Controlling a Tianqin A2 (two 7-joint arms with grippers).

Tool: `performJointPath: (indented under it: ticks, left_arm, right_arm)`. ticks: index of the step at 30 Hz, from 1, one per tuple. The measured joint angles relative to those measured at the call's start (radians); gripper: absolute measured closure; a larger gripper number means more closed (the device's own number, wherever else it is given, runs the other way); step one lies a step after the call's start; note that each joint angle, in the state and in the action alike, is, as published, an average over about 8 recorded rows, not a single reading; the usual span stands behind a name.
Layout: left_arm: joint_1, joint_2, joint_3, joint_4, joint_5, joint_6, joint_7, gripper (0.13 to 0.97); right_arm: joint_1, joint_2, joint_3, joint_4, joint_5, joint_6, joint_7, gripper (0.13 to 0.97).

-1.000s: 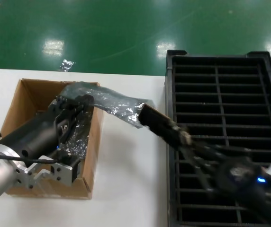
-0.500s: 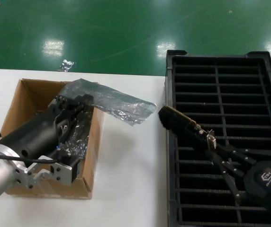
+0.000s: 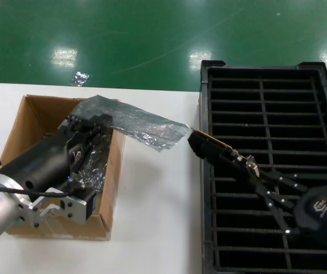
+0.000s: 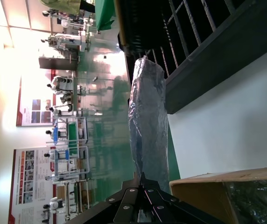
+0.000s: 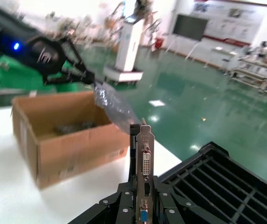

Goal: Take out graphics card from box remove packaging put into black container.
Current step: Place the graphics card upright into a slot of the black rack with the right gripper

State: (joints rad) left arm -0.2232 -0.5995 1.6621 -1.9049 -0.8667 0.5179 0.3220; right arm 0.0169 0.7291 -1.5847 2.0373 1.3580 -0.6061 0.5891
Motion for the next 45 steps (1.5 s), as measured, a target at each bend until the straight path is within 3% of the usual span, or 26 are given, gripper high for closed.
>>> performJointPath:
  ticks: [6, 15, 22, 37, 45]
  left_arm:
    - [0.0, 0.0, 0.0, 0.0, 0.0, 0.0, 0.0, 0.959]
    - [0.0, 0.0, 0.0, 0.0, 0.0, 0.0, 0.0, 0.959]
    - [0.0, 0.0, 0.0, 0.0, 0.0, 0.0, 0.0, 0.959]
    - [0.0, 0.0, 0.0, 0.0, 0.0, 0.0, 0.0, 0.959]
    - [0.0, 0.0, 0.0, 0.0, 0.0, 0.0, 0.0, 0.959]
  right_arm:
    - [0.122, 0.144, -0.006, 0.019, -0.023, -0.164, 0.087, 0.907]
    - [0.395, 0.306, -0.101, 0.022, 0.093, -0.489, 0.124, 0.907]
    - [0.56, 0.327, -0.185, 0.022, 0.117, -0.662, 0.067, 0.907]
    - [0.604, 0.325, -0.206, 0.015, 0.099, -0.69, 0.045, 0.907]
    - [0.77, 0.295, -0.301, -0.044, 0.096, -0.828, -0.006, 0.907]
